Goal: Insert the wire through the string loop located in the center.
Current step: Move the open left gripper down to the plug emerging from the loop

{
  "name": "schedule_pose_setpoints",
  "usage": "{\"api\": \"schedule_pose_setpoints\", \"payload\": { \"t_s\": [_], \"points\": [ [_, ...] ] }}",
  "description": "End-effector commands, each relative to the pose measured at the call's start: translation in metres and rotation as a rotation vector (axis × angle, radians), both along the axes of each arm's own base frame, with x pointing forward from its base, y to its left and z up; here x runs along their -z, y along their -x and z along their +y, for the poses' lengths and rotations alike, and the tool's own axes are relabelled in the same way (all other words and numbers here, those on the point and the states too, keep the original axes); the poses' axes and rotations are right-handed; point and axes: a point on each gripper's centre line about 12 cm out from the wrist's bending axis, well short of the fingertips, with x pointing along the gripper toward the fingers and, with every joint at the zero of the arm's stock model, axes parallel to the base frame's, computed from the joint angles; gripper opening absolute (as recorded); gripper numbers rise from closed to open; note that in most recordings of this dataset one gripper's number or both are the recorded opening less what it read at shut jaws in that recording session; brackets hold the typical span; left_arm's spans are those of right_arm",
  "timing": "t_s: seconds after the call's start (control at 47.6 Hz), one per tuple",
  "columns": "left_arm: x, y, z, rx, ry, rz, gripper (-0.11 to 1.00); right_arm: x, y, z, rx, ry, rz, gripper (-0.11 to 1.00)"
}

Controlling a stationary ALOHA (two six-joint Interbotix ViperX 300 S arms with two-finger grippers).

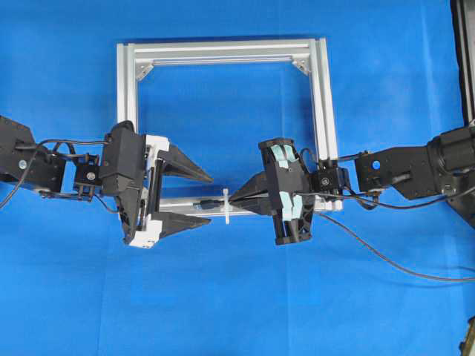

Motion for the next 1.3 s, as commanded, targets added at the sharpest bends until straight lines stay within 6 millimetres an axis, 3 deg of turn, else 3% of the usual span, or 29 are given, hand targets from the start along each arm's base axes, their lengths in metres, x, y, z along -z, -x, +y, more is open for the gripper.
{"api": "schedule_pose_setpoints", "payload": {
  "t_s": [0.0, 0.525, 1.282],
  "points": [
    [-0.011, -0.004, -0.003, 0.005, 0.007, -0.032, 0.89, -0.010, -0.004, 0.001, -0.004, -0.001, -0.035, -0.02],
    [0.022, -0.009, 0.004, -0.016, -0.004, 0.086, 0.88, -0.009, -0.004, 0.002, -0.007, -0.001, -0.034, -0.02],
    [0.026, -0.009, 0.004, -0.016, -0.006, 0.119, 0.88, -0.010, -0.005, 0.005, -0.013, -0.002, -0.038, -0.02]
  ]
}}
